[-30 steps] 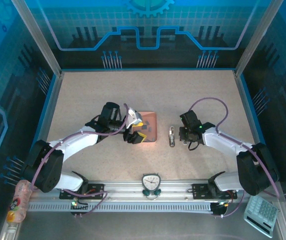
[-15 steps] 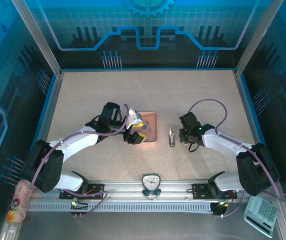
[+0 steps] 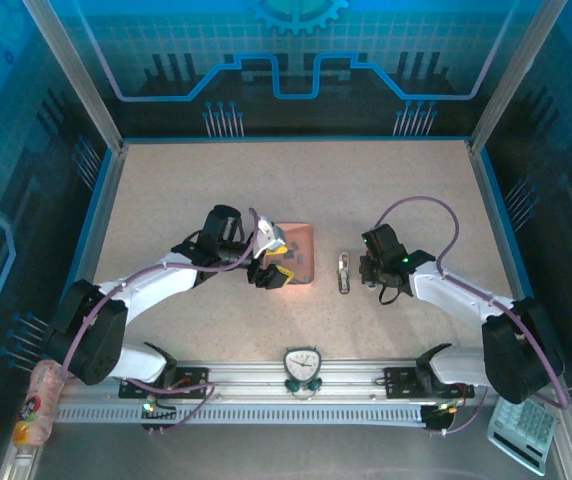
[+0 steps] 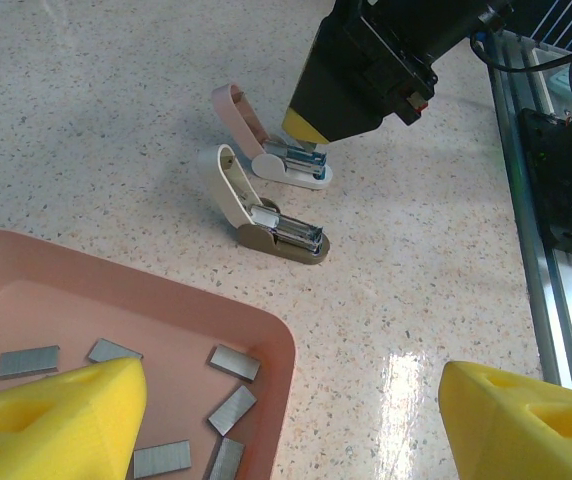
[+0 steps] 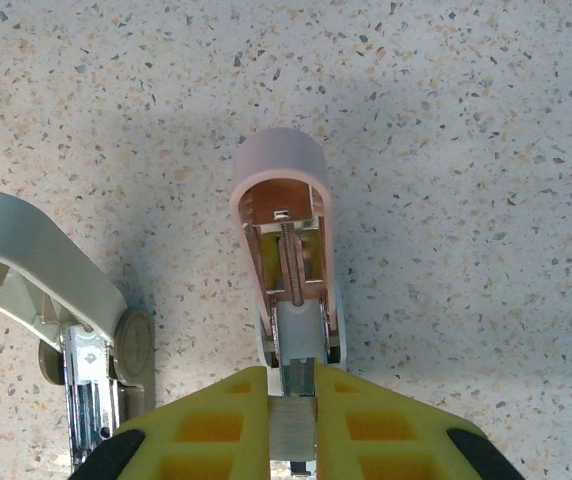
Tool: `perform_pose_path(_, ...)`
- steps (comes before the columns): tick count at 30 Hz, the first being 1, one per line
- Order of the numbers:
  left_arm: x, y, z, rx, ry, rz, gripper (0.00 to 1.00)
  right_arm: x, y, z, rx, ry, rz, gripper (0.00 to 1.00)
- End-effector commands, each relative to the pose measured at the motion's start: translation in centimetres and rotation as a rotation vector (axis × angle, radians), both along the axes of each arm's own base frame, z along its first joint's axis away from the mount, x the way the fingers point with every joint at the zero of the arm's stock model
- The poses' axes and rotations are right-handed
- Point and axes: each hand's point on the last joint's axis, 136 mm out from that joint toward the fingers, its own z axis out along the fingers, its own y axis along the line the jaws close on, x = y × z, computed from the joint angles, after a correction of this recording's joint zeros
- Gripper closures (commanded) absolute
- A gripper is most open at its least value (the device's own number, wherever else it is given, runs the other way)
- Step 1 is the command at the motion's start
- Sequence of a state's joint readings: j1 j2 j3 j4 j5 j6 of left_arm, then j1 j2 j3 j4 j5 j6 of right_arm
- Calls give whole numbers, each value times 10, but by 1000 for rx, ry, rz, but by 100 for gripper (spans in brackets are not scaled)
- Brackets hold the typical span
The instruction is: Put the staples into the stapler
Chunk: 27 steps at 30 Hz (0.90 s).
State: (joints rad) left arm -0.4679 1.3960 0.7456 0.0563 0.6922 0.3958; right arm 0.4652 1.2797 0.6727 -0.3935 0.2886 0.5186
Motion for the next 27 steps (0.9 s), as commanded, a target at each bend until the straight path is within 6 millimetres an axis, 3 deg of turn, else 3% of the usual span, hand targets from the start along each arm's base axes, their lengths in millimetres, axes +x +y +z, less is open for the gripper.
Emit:
perform_pose_path(1,1,-4,4,3,-18,-22,22,-6,-7,-8,-45,34,8,85)
perform_pose_path(27,0,-5,2,16,-17,-30,22,-8,-5,-19,-61,72,35,85)
